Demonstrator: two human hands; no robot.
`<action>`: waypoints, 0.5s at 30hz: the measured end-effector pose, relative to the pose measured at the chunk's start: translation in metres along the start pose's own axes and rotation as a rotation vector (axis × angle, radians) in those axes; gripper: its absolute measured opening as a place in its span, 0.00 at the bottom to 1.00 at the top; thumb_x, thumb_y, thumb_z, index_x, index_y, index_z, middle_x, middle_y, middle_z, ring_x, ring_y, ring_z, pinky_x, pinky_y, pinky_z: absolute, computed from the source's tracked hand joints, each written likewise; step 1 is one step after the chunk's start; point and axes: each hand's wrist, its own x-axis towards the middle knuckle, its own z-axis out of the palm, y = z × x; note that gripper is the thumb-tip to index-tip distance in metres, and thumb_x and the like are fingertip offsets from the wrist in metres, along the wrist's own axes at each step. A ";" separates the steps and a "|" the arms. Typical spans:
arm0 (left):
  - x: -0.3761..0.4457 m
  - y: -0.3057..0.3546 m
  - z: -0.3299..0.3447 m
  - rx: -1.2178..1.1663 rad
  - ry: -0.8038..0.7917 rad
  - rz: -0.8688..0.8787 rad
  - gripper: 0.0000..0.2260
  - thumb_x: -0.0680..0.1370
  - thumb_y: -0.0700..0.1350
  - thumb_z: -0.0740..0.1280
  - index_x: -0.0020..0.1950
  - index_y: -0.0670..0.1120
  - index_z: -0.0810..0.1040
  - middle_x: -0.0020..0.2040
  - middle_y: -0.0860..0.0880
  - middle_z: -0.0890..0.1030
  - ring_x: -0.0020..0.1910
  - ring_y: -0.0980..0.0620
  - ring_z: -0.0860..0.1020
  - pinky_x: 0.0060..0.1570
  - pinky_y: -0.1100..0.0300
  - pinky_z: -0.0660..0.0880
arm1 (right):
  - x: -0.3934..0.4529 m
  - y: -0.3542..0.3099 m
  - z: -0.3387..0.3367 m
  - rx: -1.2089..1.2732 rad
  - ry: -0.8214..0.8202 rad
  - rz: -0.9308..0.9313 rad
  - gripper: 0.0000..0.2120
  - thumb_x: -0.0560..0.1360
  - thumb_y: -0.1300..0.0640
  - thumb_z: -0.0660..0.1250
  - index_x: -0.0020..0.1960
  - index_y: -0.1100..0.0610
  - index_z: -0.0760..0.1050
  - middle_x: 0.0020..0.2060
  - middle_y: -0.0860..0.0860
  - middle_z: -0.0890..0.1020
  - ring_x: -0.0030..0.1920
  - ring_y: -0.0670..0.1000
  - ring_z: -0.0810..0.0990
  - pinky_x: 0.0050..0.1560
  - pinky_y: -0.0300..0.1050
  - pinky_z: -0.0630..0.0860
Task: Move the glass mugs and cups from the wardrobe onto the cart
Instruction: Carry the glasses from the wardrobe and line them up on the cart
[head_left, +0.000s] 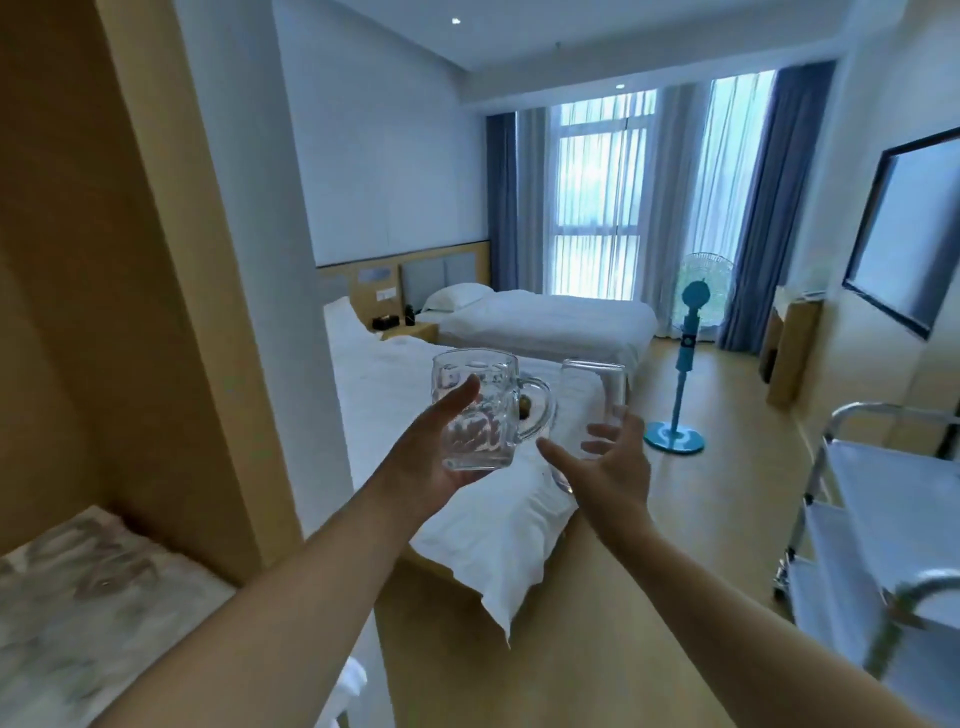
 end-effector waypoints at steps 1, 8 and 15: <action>0.012 -0.006 0.014 0.007 -0.005 -0.007 0.37 0.64 0.59 0.82 0.69 0.48 0.75 0.62 0.42 0.83 0.60 0.40 0.82 0.52 0.47 0.81 | 0.011 0.008 -0.013 -0.012 0.012 0.013 0.46 0.61 0.43 0.84 0.71 0.51 0.63 0.54 0.47 0.76 0.50 0.48 0.80 0.48 0.41 0.78; 0.094 -0.055 0.090 -0.095 -0.041 -0.133 0.30 0.70 0.56 0.79 0.68 0.44 0.78 0.63 0.38 0.81 0.62 0.40 0.81 0.61 0.42 0.78 | 0.060 0.058 -0.095 -0.082 0.082 0.069 0.46 0.62 0.46 0.84 0.71 0.53 0.63 0.55 0.49 0.76 0.49 0.46 0.79 0.50 0.44 0.79; 0.160 -0.108 0.138 -0.222 -0.317 -0.316 0.30 0.73 0.58 0.75 0.68 0.41 0.79 0.65 0.39 0.80 0.60 0.39 0.80 0.67 0.43 0.72 | 0.090 0.109 -0.147 -0.135 0.226 0.185 0.46 0.61 0.46 0.84 0.72 0.53 0.63 0.55 0.49 0.77 0.50 0.47 0.79 0.55 0.55 0.80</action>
